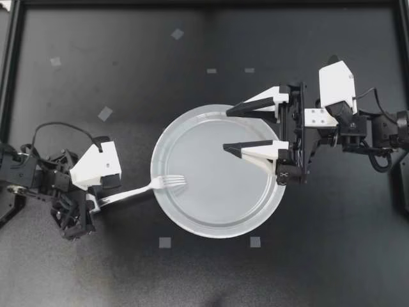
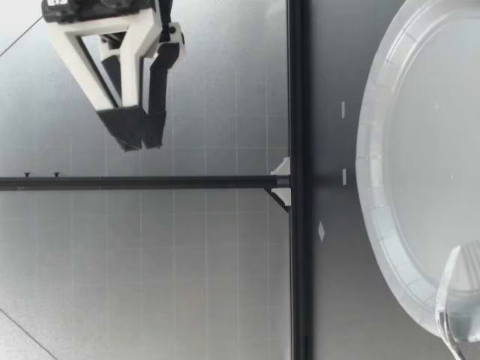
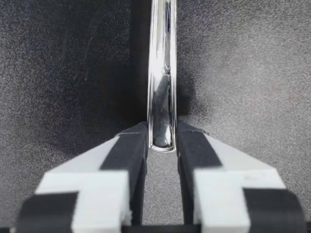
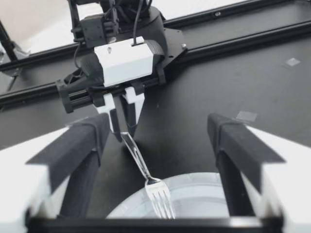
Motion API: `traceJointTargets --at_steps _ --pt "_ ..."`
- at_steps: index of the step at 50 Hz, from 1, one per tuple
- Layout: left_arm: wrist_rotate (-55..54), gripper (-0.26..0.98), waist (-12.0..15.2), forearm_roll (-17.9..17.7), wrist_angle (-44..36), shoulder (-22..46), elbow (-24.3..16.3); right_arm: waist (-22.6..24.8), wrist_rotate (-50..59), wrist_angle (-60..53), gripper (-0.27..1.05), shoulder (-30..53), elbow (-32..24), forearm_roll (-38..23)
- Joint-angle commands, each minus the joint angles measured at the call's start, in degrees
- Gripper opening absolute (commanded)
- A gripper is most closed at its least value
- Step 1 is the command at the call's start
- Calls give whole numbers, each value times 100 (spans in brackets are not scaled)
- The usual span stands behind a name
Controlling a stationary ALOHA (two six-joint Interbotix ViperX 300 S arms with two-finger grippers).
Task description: Pick up the fork and place it on the plate.
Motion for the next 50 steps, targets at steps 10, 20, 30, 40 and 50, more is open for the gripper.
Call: traceJointTargets --at_steps 10,20,30,40,50 --pt "-44 2 -9 -18 -88 44 -105 18 18 -62 76 -35 -62 0" --pt "-26 4 -9 -97 -97 132 -114 18 26 -62 76 -18 -62 9" --pt "9 26 -9 -220 -97 123 -114 18 26 -62 76 -18 -62 0" --pt "9 62 -9 -220 -62 141 -114 26 70 -62 76 -18 -53 9" --pt "26 62 -9 -220 -53 105 -141 26 185 -62 76 0 -53 9"
